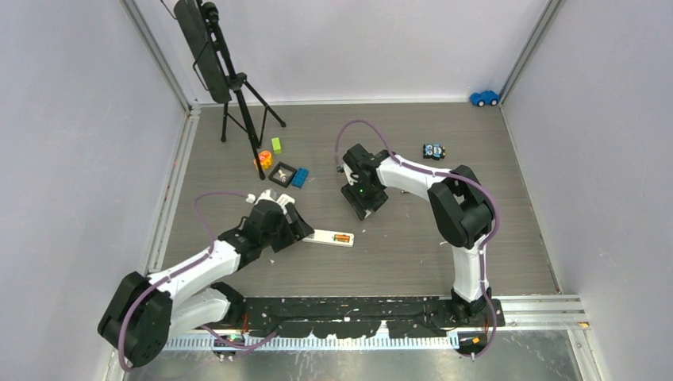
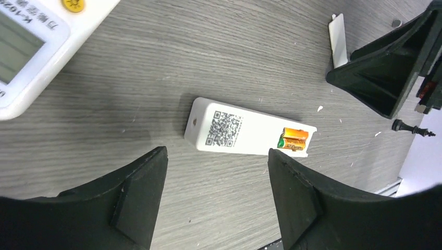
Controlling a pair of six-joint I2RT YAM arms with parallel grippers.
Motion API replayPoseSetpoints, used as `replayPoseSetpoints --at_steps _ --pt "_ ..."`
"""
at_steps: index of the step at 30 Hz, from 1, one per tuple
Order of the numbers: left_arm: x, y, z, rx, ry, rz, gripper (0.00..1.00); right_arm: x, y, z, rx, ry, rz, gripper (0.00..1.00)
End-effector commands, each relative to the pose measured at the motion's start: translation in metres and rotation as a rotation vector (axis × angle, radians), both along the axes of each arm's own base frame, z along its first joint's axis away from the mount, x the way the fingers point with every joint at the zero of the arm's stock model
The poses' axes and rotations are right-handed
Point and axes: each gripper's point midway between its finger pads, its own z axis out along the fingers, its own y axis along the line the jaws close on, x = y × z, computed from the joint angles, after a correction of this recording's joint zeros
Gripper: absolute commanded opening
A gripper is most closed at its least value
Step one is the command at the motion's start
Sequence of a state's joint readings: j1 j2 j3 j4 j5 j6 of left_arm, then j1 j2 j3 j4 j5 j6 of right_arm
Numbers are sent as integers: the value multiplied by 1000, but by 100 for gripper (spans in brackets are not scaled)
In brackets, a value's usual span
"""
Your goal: Load the batteries into the remote control
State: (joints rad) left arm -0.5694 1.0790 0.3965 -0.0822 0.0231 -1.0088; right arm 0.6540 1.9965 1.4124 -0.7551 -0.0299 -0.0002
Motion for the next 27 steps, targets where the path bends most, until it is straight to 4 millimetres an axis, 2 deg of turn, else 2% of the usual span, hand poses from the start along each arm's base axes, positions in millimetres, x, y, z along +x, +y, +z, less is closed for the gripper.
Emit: replayPoseSetpoints --at_steps 1,3,7,9,12,15,18,23,27 --pt "0 9 20 51 -41 -5 69 10 8 -10 -10 -38 35 57" --pt "3 4 34 11 -84 -14 58 12 9 -10 -8 -45 45 57" --pt "13 -28 72 -150 -181 -98 42 12 9 -11 -10 -44 72 48" --pt "17 -46 83 -212 -191 -150 34 12 10 -12 -10 -38 83 41" --pt "15 -75 88 -288 -174 -243 23 10 8 -12 -16 -33 87 30" --pt "9 -101 85 -317 -148 -326 15 5 2 -14 -34 -23 81 22" --pt "2 -117 75 -304 -123 -372 10 3 -6 -17 -62 -26 65 20" --pt "-8 -130 51 -267 -63 -404 6 1 -12 -18 -76 -35 40 19" --pt "-10 -133 36 -230 -39 -404 5 0 -13 -14 -65 -48 25 18"
